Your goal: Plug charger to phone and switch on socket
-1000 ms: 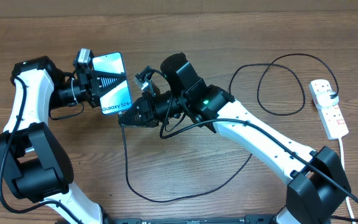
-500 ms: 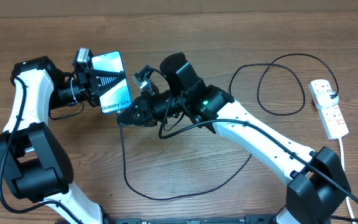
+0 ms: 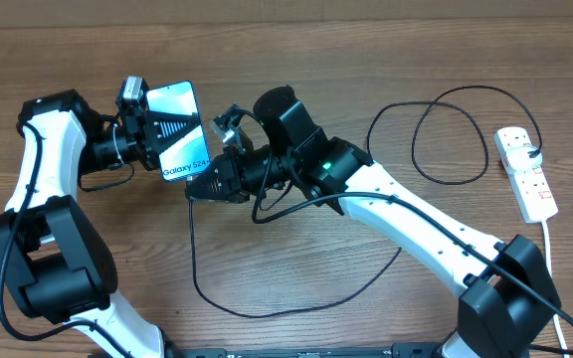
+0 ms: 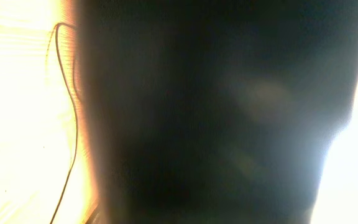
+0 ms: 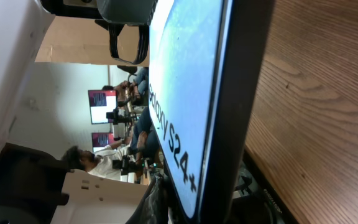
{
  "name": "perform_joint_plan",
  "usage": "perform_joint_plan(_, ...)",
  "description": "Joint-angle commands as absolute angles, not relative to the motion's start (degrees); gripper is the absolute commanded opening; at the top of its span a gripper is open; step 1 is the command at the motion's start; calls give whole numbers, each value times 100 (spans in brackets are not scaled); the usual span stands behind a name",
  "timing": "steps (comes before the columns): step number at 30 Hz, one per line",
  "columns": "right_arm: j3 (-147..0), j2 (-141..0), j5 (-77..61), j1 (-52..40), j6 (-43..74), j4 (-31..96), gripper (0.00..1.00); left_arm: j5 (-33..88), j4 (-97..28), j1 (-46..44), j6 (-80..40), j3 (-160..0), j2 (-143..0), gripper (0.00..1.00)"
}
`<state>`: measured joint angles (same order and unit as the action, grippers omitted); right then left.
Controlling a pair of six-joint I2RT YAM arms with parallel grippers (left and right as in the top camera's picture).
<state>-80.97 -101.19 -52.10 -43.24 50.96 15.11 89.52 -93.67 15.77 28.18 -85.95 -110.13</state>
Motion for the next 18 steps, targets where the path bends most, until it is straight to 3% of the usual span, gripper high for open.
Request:
perform_joint_plan(1,-8130,-9998,-4751,-4379,5118,1415,4,9059,-9417,1531,2829,-8637,-10864,4)
perform_joint_plan(18,-8130,-9998,-5041,-4134,4906,1638,4,9061,-9424,1529,3046,-8637,-10864,4)
